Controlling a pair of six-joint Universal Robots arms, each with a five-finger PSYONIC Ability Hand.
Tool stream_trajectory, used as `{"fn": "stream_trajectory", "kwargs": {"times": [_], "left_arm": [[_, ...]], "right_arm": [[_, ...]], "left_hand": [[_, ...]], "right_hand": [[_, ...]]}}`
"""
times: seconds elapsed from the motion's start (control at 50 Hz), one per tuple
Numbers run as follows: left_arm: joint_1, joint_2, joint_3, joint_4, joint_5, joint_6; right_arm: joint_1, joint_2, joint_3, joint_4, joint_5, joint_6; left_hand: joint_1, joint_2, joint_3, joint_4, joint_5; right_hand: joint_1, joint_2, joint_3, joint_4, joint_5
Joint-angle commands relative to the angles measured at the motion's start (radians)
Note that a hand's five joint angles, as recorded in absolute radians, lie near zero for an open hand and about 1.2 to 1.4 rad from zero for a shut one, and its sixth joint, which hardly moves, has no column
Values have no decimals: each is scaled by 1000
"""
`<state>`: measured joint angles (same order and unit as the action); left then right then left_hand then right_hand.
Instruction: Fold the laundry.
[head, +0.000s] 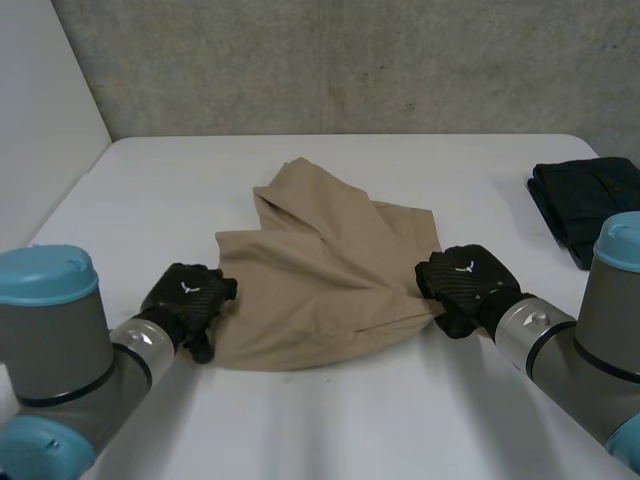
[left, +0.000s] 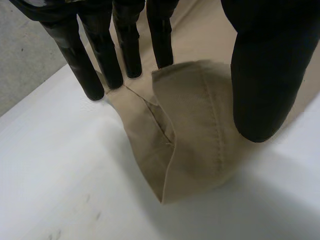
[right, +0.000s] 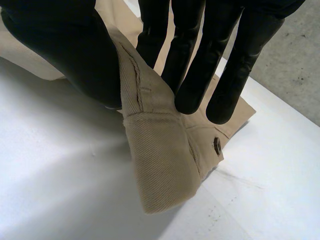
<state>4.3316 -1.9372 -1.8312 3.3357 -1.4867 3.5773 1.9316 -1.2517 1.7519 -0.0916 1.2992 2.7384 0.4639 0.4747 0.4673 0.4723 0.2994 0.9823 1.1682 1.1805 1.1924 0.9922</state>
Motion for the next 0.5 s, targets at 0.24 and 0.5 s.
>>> {"fn": "stream_trajectory", "kwargs": {"times": [0.24,0.5], "left_arm": [[-12,361,72,-33,-3,-70],[-9,433,107,-88,-1,-199]], "right_arm": [[-3,-179,-305,416,11,-259],[3,37,-623,694,2,-122]], "left_hand": [[932,922,929,924,922],[932,922,929,924,922]], "right_hand": [[414,228,216,204,230],[371,186,173,161,187]]}}
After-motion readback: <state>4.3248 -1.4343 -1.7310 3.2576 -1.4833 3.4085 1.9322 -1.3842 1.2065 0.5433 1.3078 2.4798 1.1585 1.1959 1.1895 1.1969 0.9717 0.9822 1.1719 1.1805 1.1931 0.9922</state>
